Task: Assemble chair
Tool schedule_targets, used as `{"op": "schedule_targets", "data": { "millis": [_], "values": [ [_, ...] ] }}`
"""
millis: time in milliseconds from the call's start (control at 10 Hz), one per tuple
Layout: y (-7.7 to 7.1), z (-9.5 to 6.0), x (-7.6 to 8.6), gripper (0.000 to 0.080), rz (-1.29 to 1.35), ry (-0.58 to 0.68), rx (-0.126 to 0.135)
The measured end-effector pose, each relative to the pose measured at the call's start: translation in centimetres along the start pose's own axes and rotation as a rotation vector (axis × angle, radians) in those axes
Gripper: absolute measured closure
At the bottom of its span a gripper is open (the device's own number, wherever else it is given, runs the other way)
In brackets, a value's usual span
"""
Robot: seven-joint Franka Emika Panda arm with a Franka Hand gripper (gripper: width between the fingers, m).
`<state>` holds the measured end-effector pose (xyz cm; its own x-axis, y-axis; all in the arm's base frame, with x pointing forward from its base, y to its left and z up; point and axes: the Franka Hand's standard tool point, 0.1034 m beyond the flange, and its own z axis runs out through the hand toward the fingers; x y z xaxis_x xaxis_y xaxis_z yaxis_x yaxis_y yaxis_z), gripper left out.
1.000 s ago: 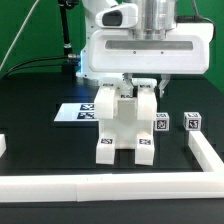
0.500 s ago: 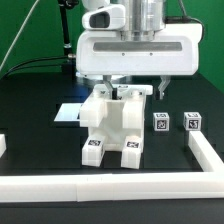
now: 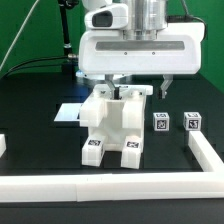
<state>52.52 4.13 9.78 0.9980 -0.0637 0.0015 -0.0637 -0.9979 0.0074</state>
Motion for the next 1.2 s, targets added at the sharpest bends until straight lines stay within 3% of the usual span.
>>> {"op": "schedule_targets", "data": {
  "millis": [200, 500, 1000, 1200],
  "values": [
    [0.0, -0.1, -0.1, 0.0151, 0.0, -0.006, 0.0],
    [-0.4, -4.7, -0.3, 0.0151, 0.018, -0.072, 0.027],
    [-0.6, -4.3, -0.4, 0.0151, 0.022, -0.073, 0.024],
    [-3.3, -5.1, -1.5, 0.0151, 0.046, -0.074, 0.034]
  ]
}}
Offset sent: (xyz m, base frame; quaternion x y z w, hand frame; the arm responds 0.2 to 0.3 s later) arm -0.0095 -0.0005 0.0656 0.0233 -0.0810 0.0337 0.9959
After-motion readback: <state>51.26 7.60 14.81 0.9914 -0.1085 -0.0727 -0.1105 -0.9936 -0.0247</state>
